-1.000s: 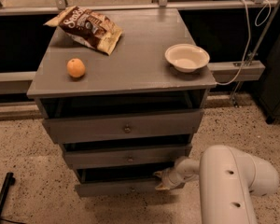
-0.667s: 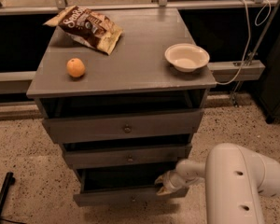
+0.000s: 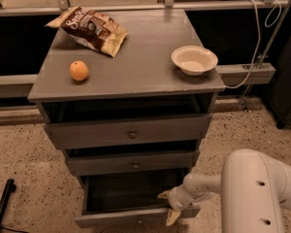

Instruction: Open bottom drawer

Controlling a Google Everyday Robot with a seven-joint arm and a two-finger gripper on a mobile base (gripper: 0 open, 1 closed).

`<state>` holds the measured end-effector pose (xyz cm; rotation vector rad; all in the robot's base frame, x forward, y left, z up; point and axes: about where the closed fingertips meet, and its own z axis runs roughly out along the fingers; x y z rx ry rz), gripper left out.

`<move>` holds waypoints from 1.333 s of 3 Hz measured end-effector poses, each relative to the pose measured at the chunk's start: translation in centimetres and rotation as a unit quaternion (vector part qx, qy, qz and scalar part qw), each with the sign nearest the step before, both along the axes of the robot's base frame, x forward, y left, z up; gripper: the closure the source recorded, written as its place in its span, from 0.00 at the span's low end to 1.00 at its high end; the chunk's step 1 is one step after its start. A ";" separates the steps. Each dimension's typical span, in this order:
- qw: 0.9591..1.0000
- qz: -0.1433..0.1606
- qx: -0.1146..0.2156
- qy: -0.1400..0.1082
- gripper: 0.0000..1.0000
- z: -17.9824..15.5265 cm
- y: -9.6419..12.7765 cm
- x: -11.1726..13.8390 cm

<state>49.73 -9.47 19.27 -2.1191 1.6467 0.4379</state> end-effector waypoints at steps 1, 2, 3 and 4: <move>1.000 0.000 0.000 0.000 0.00 0.0 0.0 0.0; 1.000 -0.005 -0.011 -0.002 0.00 1.1 -0.1 0.1; 0.999 -0.014 -0.036 0.000 0.00 3.3 -0.5 1.1; 0.999 -0.019 -0.042 0.015 0.12 3.7 -0.7 1.7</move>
Offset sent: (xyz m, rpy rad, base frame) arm 0.0055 -0.0048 0.0310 -0.0569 -0.0188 -0.0271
